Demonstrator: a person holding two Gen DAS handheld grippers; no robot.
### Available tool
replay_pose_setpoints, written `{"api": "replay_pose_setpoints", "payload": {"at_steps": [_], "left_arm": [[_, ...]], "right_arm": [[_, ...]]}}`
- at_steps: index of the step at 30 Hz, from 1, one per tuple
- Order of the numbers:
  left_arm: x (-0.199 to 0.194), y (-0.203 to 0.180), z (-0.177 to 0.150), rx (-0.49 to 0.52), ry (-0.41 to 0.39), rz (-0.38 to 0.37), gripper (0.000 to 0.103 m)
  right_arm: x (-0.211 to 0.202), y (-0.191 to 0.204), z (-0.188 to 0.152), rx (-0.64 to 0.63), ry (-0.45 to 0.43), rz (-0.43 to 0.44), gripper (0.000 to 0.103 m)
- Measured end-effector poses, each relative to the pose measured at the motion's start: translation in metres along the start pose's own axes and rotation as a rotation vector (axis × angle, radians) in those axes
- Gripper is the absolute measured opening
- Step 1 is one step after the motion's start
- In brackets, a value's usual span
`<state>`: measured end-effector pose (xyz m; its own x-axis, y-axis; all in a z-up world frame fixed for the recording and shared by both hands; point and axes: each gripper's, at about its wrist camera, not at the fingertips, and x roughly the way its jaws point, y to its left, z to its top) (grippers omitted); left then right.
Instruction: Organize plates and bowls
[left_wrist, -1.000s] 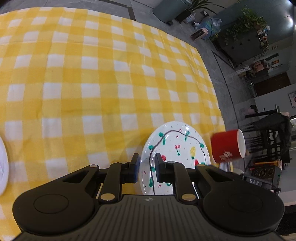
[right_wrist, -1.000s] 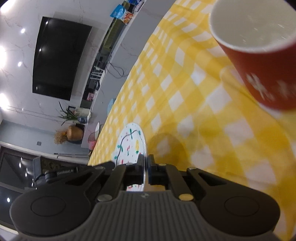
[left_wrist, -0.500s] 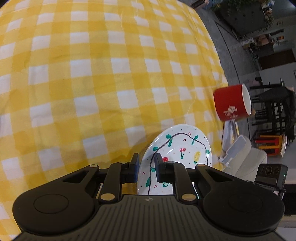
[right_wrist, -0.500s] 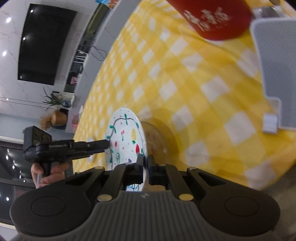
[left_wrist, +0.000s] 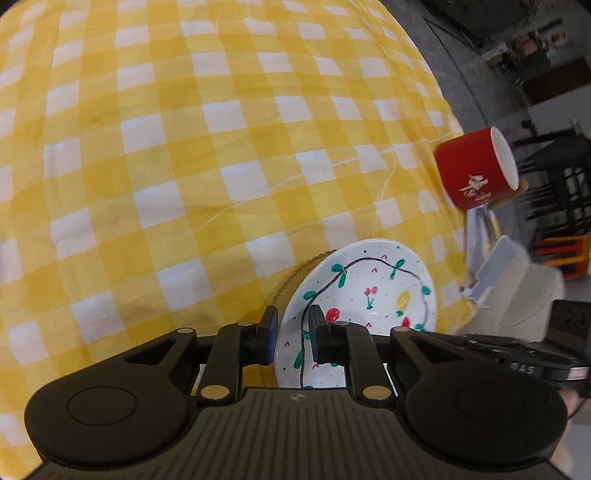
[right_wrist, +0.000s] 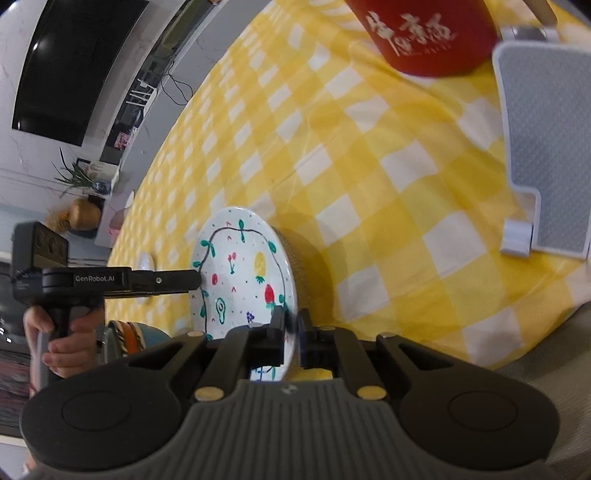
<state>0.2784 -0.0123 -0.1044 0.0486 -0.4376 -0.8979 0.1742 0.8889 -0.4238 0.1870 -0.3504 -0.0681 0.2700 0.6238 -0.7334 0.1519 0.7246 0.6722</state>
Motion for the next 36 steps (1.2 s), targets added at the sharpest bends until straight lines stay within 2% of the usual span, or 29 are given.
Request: {"api": "replay_pose_setpoints", "payload": {"at_steps": [3,6,9,13,15,18,20,23,24,28,32,36], "left_arm": [[-0.003,-0.012,-0.001,0.058,-0.03,0.065,0.019],[-0.003,-0.019,-0.003,0.078,-0.048,0.11,0.019],[-0.01,-0.028,-0.008,0.086,-0.1,0.164,0.019],[-0.035,-0.05,-0.017,0.118,-0.268,0.256,0.019],[-0.05,-0.061,-0.023,0.105,-0.367,0.255,0.019],[-0.069,-0.076,-0.029,0.036,-0.507,0.235,0.019],[-0.078,-0.089,-0.033,0.01,-0.594,0.232,0.019],[-0.083,-0.109,-0.034,-0.012,-0.688,0.219,0.02],[-0.082,-0.115,-0.034,-0.025,-0.715,0.217,0.021],[-0.068,-0.128,-0.026,-0.054,-0.774,0.214,0.021],[-0.051,-0.133,-0.017,-0.061,-0.808,0.251,0.022],[-0.036,-0.12,-0.011,-0.126,-0.788,0.238,0.023]], "right_arm": [[-0.001,0.002,-0.001,-0.024,-0.017,-0.023,0.008],[0.0,0.001,0.0,-0.022,-0.018,-0.011,0.008],[0.002,0.005,-0.003,-0.064,-0.022,-0.038,0.008],[0.009,0.017,-0.006,-0.131,-0.029,-0.109,0.009],[0.013,0.02,-0.009,-0.156,-0.027,-0.121,0.01],[0.011,0.022,-0.01,-0.175,-0.029,-0.119,0.02],[0.008,0.024,-0.01,-0.175,-0.042,-0.107,0.032],[-0.006,0.027,-0.011,-0.197,-0.109,-0.129,0.047],[-0.011,0.028,-0.011,-0.204,-0.138,-0.144,0.047],[-0.026,0.022,-0.006,-0.186,-0.216,-0.177,0.047],[-0.031,0.012,0.003,-0.151,-0.231,-0.184,0.047],[-0.034,0.012,0.006,-0.176,-0.253,-0.219,0.047]]}}
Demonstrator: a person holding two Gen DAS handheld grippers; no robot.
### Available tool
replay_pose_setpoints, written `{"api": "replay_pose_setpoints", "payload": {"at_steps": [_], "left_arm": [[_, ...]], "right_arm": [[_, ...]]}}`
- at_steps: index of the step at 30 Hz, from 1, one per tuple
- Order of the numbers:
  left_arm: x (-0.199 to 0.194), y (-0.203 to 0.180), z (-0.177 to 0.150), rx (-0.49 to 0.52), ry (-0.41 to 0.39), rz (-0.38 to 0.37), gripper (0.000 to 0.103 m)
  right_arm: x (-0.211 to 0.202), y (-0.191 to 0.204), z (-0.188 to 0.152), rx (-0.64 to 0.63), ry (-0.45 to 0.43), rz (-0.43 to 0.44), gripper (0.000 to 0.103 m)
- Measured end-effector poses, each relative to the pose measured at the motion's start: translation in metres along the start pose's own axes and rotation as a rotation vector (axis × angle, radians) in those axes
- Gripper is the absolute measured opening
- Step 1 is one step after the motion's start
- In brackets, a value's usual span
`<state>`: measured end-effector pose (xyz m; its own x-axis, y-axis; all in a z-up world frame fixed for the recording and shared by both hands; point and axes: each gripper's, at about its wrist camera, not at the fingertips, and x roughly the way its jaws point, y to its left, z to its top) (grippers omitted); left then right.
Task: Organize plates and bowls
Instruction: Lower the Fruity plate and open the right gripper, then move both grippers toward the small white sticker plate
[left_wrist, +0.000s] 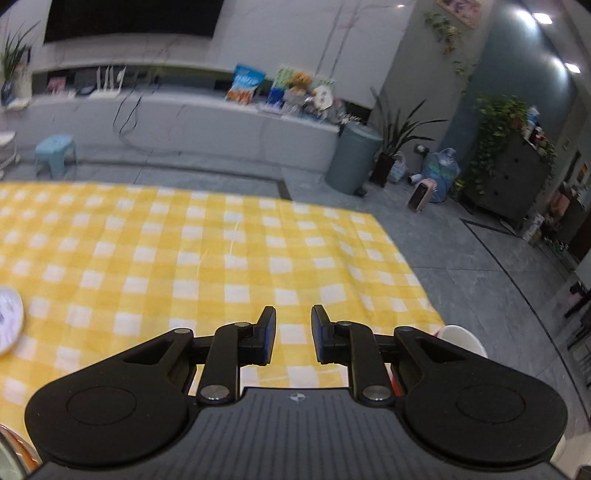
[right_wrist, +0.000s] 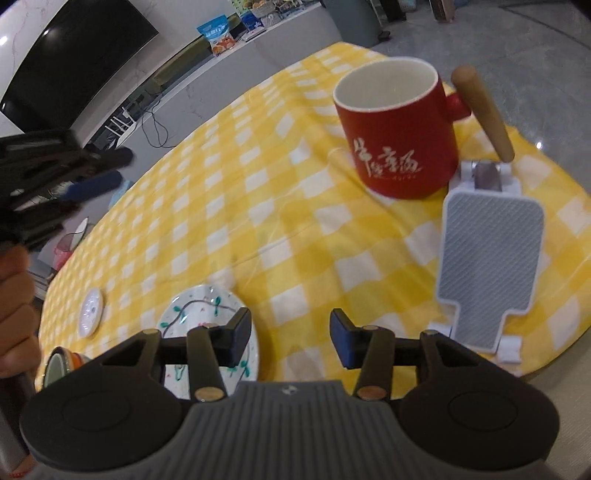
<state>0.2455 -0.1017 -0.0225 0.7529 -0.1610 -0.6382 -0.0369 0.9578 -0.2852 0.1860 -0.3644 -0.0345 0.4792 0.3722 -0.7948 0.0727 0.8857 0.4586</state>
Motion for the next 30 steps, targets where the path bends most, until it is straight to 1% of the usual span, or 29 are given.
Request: {"api": "replay_pose_setpoints", "payload": {"at_steps": [3,5,7,10,11,13,15,18,21,23,25,28,30], "left_arm": [[0.014,0.004,0.001,-0.01,-0.002,0.046,0.022],[0.015,0.005,0.005,-0.004,0.006,0.024,0.023],[0.014,0.007,0.012,-0.017,-0.004,0.0,0.023],[0.01,0.01,0.025,-0.038,-0.018,0.019,0.023],[0.009,0.01,0.029,-0.043,-0.016,0.024,0.023],[0.003,0.013,0.038,-0.057,-0.011,0.034,0.023],[-0.012,0.018,0.045,-0.06,-0.025,0.044,0.023],[-0.037,0.027,0.058,-0.051,-0.043,0.079,0.025],[-0.067,0.043,0.068,-0.047,-0.066,0.115,0.028],[-0.088,0.058,0.072,-0.034,-0.079,0.14,0.028],[-0.109,0.077,0.073,-0.028,-0.09,0.181,0.031],[-0.135,0.109,0.072,-0.033,-0.084,0.24,0.032],[-0.148,0.132,0.073,-0.042,-0.078,0.267,0.032]], "right_arm": [[0.0,0.003,0.0,-0.026,-0.012,-0.01,0.047],[0.002,0.002,-0.001,-0.024,-0.006,-0.012,0.047],[0.002,0.0,0.001,-0.013,-0.006,-0.006,0.047],[-0.001,-0.001,0.003,-0.018,-0.031,-0.013,0.047],[-0.002,-0.001,0.003,-0.024,-0.04,-0.011,0.051],[-0.004,0.0,0.005,-0.021,-0.047,0.022,0.057],[-0.007,0.003,0.007,-0.012,-0.054,0.056,0.057],[-0.01,0.016,0.009,-0.02,-0.079,0.053,0.057],[-0.017,0.042,0.01,-0.069,-0.094,0.066,0.058],[-0.022,0.067,0.008,-0.125,-0.104,0.077,0.058],[-0.025,0.095,0.005,-0.165,-0.105,0.093,0.058],[-0.02,0.142,0.004,-0.262,-0.048,0.136,0.058],[-0.017,0.172,0.0,-0.332,-0.032,0.168,0.058]]}}
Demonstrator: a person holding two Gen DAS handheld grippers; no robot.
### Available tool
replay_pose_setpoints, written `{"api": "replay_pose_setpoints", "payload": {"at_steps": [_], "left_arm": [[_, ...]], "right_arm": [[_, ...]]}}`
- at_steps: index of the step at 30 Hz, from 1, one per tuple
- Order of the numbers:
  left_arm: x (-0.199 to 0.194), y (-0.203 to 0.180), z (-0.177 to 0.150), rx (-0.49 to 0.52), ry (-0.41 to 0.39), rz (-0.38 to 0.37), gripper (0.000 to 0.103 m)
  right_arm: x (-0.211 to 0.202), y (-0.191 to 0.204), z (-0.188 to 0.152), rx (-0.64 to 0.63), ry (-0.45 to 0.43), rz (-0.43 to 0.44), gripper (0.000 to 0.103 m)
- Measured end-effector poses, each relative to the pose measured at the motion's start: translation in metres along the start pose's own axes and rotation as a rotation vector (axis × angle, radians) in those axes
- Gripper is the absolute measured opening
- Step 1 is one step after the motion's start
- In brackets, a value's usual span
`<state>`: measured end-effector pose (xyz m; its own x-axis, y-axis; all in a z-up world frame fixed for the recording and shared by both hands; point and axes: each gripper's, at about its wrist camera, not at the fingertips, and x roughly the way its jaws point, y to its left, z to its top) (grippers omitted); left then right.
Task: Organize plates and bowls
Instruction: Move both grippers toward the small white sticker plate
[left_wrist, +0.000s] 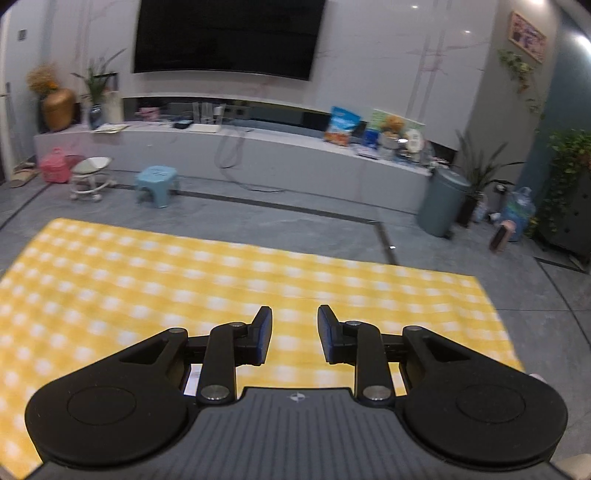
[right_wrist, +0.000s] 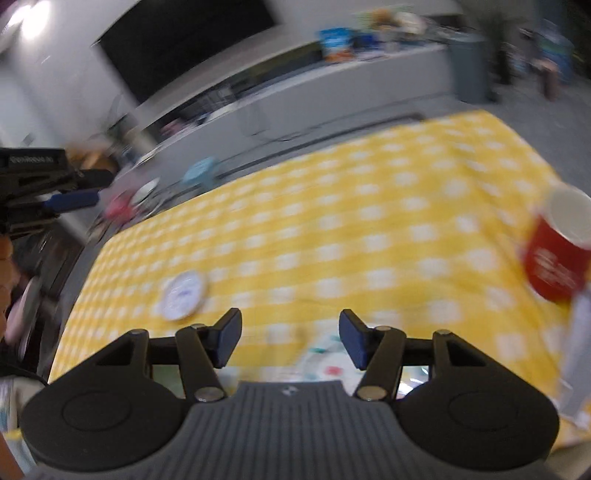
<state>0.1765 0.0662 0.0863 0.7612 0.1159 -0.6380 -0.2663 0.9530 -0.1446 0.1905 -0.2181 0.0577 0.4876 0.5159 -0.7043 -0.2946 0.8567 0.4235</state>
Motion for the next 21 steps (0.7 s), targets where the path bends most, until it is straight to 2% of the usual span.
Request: {"api": "replay_pose_setpoints", "payload": {"at_steps": [5,9,11,13,16,18,21], "left_arm": [[0.006,0.055,0.002,-0.033,0.038,0.067,0.033],[0.034,0.089,-0.008,-0.028,0.144,0.074,0.037],[0.047,0.104,-0.017,-0.07,0.208,0.075,0.038],[0.059,0.112,-0.025,-0.105,0.226,0.044,0.038],[0.082,0.12,-0.033,-0.12,0.261,-0.034,0.038],[0.1,0.126,-0.037,-0.144,0.287,-0.084,0.038],[0.117,0.142,-0.045,-0.197,0.294,-0.12,0.038]], "right_arm": [[0.023,0.053,0.017,-0.099,0.043,0.047,0.058],[0.049,0.079,0.032,-0.126,0.1,0.06,0.058],[0.066,0.089,0.04,-0.129,0.151,0.074,0.058],[0.086,0.096,0.046,-0.12,0.234,0.094,0.058],[0.113,0.107,0.054,-0.1,0.313,0.102,0.058],[0.131,0.113,0.06,-0.099,0.332,0.08,0.058],[0.159,0.121,0.064,-0.113,0.345,0.034,0.058]]}}
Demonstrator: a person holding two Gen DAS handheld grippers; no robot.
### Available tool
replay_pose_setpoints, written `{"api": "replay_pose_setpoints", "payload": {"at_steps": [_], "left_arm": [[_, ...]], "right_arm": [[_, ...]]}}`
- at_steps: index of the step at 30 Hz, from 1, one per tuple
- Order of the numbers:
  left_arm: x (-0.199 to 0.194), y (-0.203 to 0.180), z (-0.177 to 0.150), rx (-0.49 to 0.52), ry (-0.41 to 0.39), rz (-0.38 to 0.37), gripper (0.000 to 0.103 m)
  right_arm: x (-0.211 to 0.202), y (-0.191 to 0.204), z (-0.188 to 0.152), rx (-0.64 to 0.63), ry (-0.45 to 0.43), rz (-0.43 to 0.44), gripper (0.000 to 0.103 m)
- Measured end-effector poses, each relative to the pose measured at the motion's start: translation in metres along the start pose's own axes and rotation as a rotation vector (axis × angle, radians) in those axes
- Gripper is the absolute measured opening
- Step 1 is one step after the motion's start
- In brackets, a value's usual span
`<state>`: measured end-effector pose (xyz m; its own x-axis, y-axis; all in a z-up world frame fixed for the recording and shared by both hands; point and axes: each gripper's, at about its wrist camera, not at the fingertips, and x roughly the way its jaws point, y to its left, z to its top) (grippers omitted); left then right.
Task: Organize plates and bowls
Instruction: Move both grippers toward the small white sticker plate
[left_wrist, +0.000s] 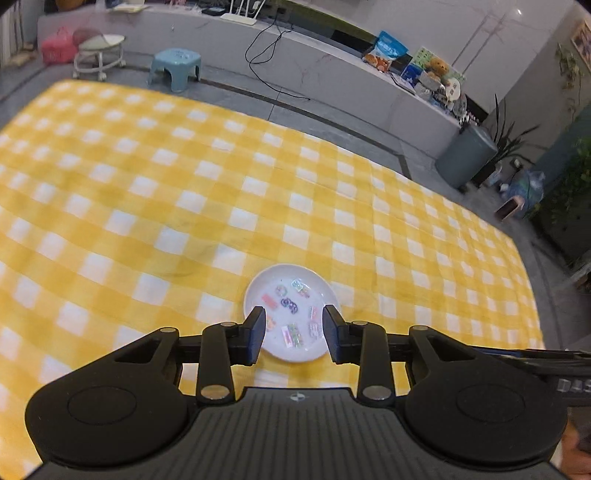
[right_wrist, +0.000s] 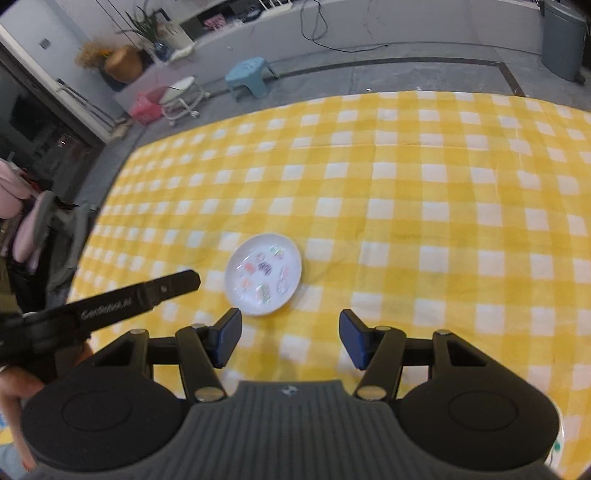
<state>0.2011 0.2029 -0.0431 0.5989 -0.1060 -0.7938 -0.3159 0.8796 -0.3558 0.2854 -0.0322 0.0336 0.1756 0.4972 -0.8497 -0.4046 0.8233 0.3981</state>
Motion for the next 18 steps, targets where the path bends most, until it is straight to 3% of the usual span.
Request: {"api": "replay_pose_setpoints", "payload": {"at_steps": [5,8,11,15,18], "left_arm": [[0.015,0.024,0.003,-0.072,-0.012,0.022,0.038],[0.026,0.03,0.004,-0.124,0.003,-0.032,0.038],[0.041,0.027,0.004,-0.114,0.057,-0.077,0.038],[0.049,0.02,-0.002,-0.069,0.073,0.021,0.038],[0.056,0.022,-0.004,-0.07,0.101,0.05,0.038]], "right_arm": [[0.037,0.01,0.01,-0.056,0.012,-0.082,0.054],[0.054,0.007,0.017,-0.032,0.032,-0.085,0.053],[0.071,0.004,0.021,-0.006,0.055,-0.078,0.051],[0.085,0.002,0.023,0.01,0.065,-0.079,0.049],[0.091,0.002,0.02,0.01,0.062,-0.056,0.047]]}}
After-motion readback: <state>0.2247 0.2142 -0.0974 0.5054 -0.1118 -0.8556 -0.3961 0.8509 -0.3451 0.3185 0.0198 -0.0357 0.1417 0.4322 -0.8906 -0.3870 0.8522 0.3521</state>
